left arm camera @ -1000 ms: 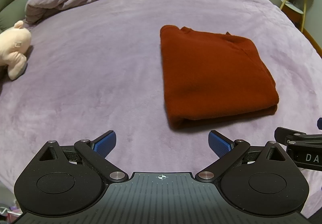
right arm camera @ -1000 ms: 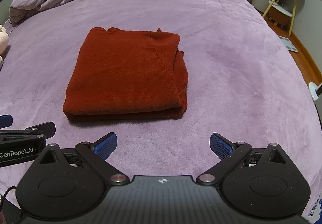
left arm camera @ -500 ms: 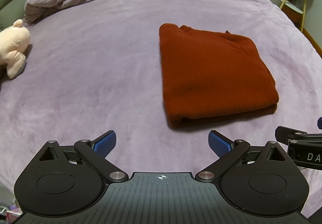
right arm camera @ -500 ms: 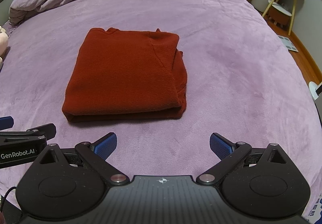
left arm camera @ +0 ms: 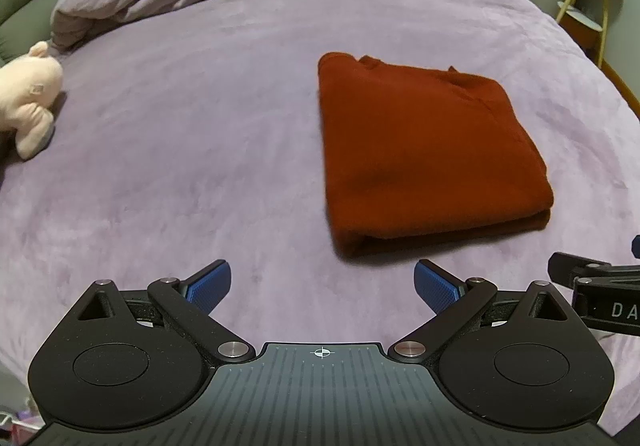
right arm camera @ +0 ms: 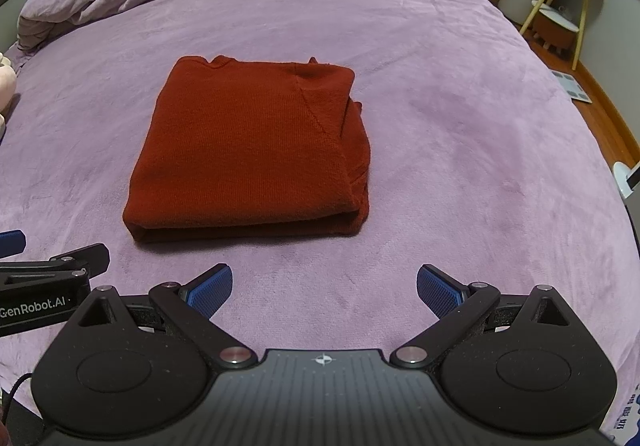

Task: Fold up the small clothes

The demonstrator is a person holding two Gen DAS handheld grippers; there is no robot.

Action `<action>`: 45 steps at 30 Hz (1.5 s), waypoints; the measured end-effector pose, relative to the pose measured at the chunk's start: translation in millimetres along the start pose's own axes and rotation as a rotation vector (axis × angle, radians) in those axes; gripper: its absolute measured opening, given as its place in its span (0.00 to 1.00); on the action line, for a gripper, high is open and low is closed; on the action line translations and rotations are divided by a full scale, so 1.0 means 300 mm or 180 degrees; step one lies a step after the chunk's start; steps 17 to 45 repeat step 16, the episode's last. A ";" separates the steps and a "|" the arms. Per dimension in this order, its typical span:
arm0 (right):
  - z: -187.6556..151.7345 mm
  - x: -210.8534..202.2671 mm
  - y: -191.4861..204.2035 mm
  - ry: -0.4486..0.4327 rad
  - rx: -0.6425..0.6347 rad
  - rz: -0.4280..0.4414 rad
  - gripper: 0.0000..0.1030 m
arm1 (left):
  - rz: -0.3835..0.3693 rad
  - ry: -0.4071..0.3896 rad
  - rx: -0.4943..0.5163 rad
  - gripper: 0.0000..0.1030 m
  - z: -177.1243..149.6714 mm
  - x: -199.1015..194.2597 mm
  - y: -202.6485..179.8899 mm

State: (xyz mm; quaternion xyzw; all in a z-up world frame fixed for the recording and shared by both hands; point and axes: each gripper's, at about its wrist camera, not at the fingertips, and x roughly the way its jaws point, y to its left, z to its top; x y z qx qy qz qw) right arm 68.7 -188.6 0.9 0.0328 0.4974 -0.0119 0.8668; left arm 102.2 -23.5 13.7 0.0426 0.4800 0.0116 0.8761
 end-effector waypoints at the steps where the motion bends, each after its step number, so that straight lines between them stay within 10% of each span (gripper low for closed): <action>1: 0.000 -0.001 0.001 -0.0004 0.0001 -0.0002 0.96 | 0.0003 0.0001 0.0010 0.98 0.000 0.000 -0.001; 45: -0.001 -0.011 0.008 -0.0030 -0.0001 -0.0026 0.96 | -0.0045 0.0014 0.0009 0.98 0.000 -0.005 0.002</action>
